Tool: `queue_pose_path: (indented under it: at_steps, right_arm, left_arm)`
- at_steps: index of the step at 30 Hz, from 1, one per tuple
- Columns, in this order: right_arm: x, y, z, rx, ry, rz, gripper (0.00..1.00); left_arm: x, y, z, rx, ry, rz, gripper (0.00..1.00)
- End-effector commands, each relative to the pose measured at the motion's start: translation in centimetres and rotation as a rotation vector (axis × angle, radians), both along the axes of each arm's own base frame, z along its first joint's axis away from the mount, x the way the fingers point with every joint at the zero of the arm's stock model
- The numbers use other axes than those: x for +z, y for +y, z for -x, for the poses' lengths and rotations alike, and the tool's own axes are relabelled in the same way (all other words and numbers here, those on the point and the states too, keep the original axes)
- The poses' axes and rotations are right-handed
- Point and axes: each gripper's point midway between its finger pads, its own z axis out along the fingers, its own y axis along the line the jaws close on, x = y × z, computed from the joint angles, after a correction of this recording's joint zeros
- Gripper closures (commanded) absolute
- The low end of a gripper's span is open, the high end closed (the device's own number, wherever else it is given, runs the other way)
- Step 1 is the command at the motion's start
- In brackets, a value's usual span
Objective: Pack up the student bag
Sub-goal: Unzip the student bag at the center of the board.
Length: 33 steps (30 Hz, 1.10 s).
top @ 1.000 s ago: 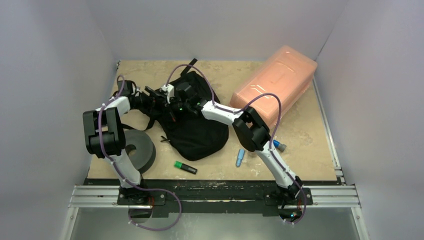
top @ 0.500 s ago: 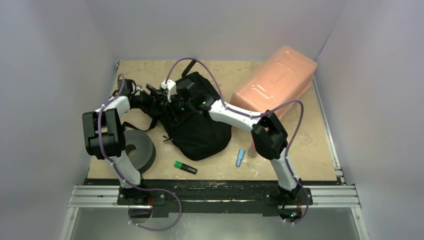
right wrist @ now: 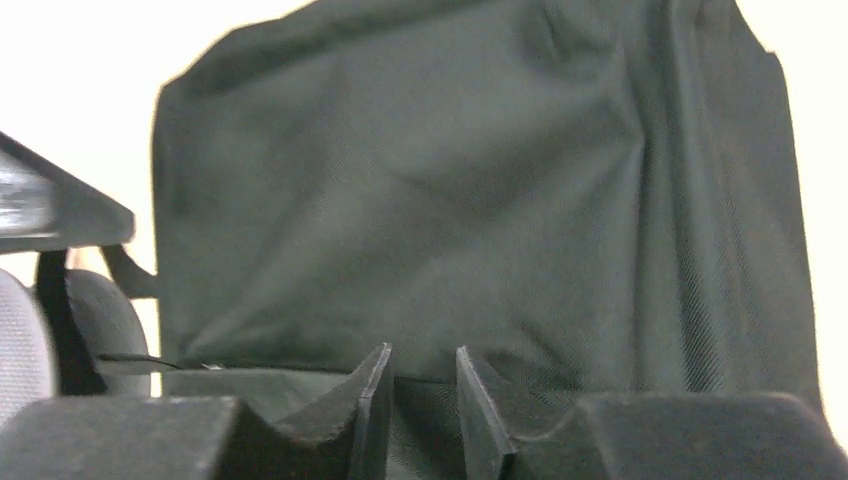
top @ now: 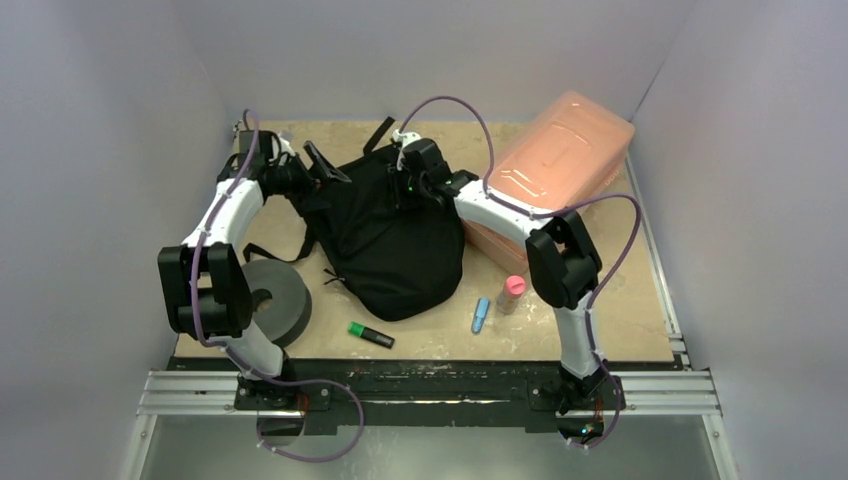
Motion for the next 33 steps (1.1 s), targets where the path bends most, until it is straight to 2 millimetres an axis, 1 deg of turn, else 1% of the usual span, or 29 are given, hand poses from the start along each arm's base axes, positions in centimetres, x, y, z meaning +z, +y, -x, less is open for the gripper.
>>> queue_pose_path:
  at_steps: [1,3,4,7,8,11,12,15,16,17,18,19,20,22,23,24,25,27,28,30,31,33]
  right_arm:
    - [-2.5,-0.4,2.6,-0.034,0.034,0.055,0.71]
    - [-2.8,-0.8,4.0,-0.024,0.025,0.012,0.75]
    - [-2.8,-1.2,4.7,-0.027,0.017,-0.007,0.76]
    - [-2.5,-2.2,5.8,-0.034,-0.047,-0.032,0.75]
    - [-2.3,-2.5,5.7,-0.039,-0.076,-0.032,0.74]
    - [-2.7,-3.0,5.5,-0.036,-0.118,-0.003,0.74]
    - [-3.1,-3.0,5.6,-0.024,-0.13,0.005,0.74]
    - [-4.7,-3.2,5.5,-0.014,-0.146,0.023,0.75]
    - [-5.2,-3.1,5.6,-0.008,-0.145,0.021,0.78]
    - [-5.7,-2.9,5.8,0.002,-0.133,0.012,0.83]
    - [-6.1,-2.9,5.9,0.0,-0.122,0.004,0.89]
    - [-6.2,-2.9,6.0,-0.005,-0.115,-0.007,0.97]
    - [-6.3,-3.0,6.1,-0.015,-0.107,-0.022,1.0]
    - [-6.3,-3.2,6.5,-0.027,-0.098,-0.065,1.0]
    - [-6.4,-3.1,6.8,-0.017,-0.092,-0.087,1.0]
    - [-6.6,-3.0,7.0,-0.013,-0.087,-0.1,1.0]
    - [-7.0,-3.0,7.1,-0.009,-0.078,-0.102,1.0]
    - [-7.7,-2.9,7.2,-0.004,-0.06,-0.102,1.0]
    - [-7.9,-2.9,7.3,-0.002,-0.054,-0.106,1.0]
    - [-7.8,-2.9,7.4,0.002,-0.05,-0.123,1.0]
    - [-7.7,-2.9,7.5,0.003,-0.052,-0.126,1.0]
    - [-7.6,-2.9,7.6,0.003,-0.052,-0.129,1.0]
  left_arm:
    - [1.8,-0.8,0.5,-0.084,-0.092,-0.16,0.13]
    - [1.9,-1.3,0.6,-0.117,-0.101,-0.217,0.13]
    - [1.9,-2.0,0.8,-0.145,-0.106,-0.247,0.13]
    - [1.9,-3.4,1.1,-0.217,-0.122,-0.332,0.14]
    - [1.7,-3.9,1.2,-0.243,-0.122,-0.363,0.15]
    - [0.9,-5.1,1.8,-0.327,-0.12,-0.488,0.19]
    - [0.5,-5.8,2.1,-0.362,-0.125,-0.542,0.2]
    - [-0.2,-7.0,2.5,-0.449,-0.15,-0.698,0.2]
    - [-0.6,-7.6,2.5,-0.482,-0.162,-0.732,0.2]
    - [-1.1,-8.2,2.8,-0.519,-0.155,-0.751,0.2]
    - [-1.5,-8.7,3.0,-0.551,-0.137,-0.769,0.23]
    - [-2.0,-8.9,3.3,-0.576,-0.11,-0.787,0.26]
    - [-2.5,-9.0,3.4,-0.592,-0.085,-0.808,0.29]
    - [-3.5,-9.3,3.7,-0.622,-0.044,-0.812,0.36]
    - [-3.9,-9.4,3.5,-0.624,-0.036,-0.817,0.38]
    - [-4.2,-9.5,3.5,-0.625,-0.027,-0.819,0.38]
    - [-4.4,-9.8,3.5,-0.634,-0.022,-0.81,0.35]
    - [-4.9,-10.3,3.2,-0.646,-0.008,-0.821,0.25]
    - [-5.1,-10.1,2.8,-0.639,0.001,-0.858,0.24]
    - [-6.1,-9.9,2.7,-0.651,0.038,-0.879,0.24]
    - [-6.9,-10.0,2.6,-0.654,0.053,-0.879,0.26]
    - [-7.6,-9.9,2.3,-0.644,0.062,-0.891,0.3]
